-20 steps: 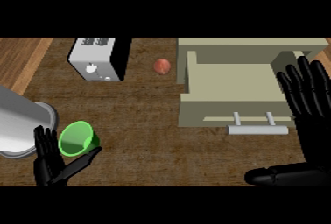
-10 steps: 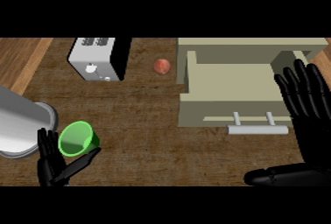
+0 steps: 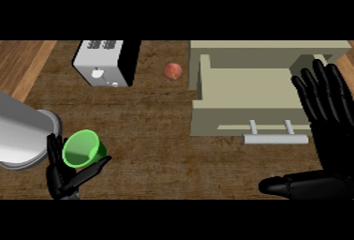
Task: Pick up the cup, place it into the drawer and close the drawer
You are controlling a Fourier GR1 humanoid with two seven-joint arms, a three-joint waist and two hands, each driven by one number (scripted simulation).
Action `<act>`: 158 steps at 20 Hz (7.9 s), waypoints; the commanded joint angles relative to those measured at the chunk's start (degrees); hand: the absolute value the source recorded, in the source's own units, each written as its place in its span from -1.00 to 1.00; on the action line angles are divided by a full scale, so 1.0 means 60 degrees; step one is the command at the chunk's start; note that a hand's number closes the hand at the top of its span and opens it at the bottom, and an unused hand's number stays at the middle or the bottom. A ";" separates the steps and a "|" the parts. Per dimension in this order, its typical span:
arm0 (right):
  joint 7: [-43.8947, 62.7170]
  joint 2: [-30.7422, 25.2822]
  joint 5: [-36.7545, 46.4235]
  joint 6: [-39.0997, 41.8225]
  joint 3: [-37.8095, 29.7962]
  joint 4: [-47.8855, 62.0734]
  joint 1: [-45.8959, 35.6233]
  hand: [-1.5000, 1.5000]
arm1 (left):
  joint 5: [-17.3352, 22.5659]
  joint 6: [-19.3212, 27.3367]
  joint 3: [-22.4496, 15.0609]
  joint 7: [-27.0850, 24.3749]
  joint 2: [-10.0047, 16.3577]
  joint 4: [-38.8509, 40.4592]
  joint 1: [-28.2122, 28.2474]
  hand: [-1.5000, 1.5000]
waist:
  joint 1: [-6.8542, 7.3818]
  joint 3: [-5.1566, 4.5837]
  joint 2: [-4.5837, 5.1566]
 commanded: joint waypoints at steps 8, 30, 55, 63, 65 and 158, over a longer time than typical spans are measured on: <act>0.0294 -0.0135 -0.0488 0.0229 -0.0283 -0.0599 0.0449 -1.00 | 0.0604 -0.0663 0.0125 -0.0466 0.0065 0.0939 -0.0639 -1.00 | -0.0015 0.0002 -0.0003; 0.0144 -0.0115 0.0011 0.0151 -0.0061 -0.0022 0.0062 -1.00 | 0.0183 -0.3176 -0.0237 -0.2561 0.0530 0.3446 -0.2309 1.00 | -0.0031 -0.0002 0.0010; -0.0591 -0.0133 -0.0117 0.0498 -0.0370 0.0233 0.0669 -1.00 | 0.0113 -0.2793 -0.2688 0.2776 0.0067 -0.4137 -0.2285 1.00 | 0.0040 0.0012 -0.0026; 0.0333 -0.0214 -0.0355 0.0269 -0.0378 -0.0692 0.0640 -1.00 | -0.0465 -0.0925 -0.3051 0.4768 -0.0523 -0.4916 -0.4391 1.00 | -0.0112 0.0007 -0.0012; 0.0331 -0.0623 -0.0897 0.0470 -0.1140 -0.0182 0.0240 -1.00 | -0.0149 -0.0707 -0.2831 0.5764 -0.0375 -0.5603 -0.4790 1.00 | -0.0046 0.0010 -0.0014; -0.0029 -0.1734 0.1290 0.2339 0.0047 0.0281 0.0575 1.00 | 0.4635 0.2351 -0.6632 0.4543 0.2656 -0.3569 -0.5739 -1.00 | 0.0410 -0.0001 -0.0077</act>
